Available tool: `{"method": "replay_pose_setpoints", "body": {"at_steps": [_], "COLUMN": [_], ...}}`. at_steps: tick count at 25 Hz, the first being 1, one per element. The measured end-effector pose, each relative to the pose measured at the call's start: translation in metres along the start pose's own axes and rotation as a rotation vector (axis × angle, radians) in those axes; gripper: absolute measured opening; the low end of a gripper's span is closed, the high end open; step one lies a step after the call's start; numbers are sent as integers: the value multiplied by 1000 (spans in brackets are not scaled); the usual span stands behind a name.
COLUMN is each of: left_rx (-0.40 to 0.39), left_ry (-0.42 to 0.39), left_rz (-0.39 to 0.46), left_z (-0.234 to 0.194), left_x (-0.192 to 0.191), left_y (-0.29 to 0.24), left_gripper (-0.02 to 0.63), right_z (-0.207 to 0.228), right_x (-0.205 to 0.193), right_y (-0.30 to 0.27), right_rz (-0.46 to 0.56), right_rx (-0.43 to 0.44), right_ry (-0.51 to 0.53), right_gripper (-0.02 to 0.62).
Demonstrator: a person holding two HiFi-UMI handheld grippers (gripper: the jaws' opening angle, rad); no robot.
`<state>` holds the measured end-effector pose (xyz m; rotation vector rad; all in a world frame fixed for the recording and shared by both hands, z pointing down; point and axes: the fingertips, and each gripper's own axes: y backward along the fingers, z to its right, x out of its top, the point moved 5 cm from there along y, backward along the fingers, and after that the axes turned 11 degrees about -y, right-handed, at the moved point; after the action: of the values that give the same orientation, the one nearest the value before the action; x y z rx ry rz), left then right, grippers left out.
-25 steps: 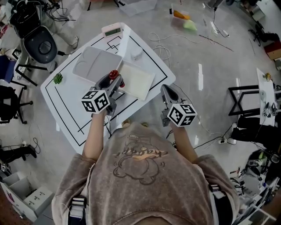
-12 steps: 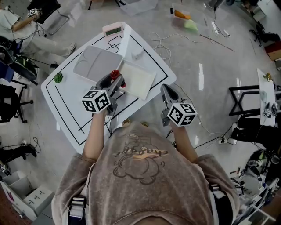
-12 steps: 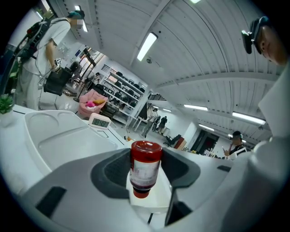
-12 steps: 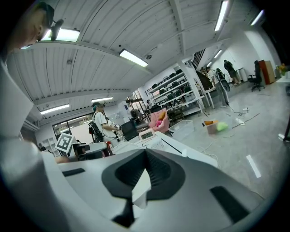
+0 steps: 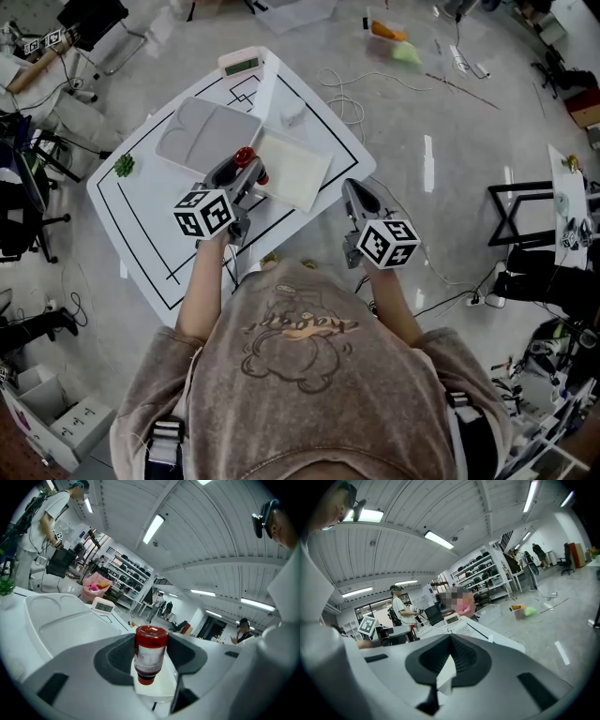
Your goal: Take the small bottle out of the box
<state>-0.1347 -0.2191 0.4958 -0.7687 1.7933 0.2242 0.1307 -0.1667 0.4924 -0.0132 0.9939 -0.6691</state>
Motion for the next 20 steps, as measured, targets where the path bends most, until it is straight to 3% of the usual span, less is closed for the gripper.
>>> {"method": "replay_pose_setpoints", "body": {"at_steps": [20], "left_rx": [8], "left_ry": [18], "left_rz": [0], "left_z": [-1], "left_x": [-4], "left_y": [3], "left_gripper": [213], "right_z": [-1], "right_x": [-2], "right_y": [1], "right_rz": [0], "right_rx": [3], "right_ry": [-4], "right_gripper": [-5]}}
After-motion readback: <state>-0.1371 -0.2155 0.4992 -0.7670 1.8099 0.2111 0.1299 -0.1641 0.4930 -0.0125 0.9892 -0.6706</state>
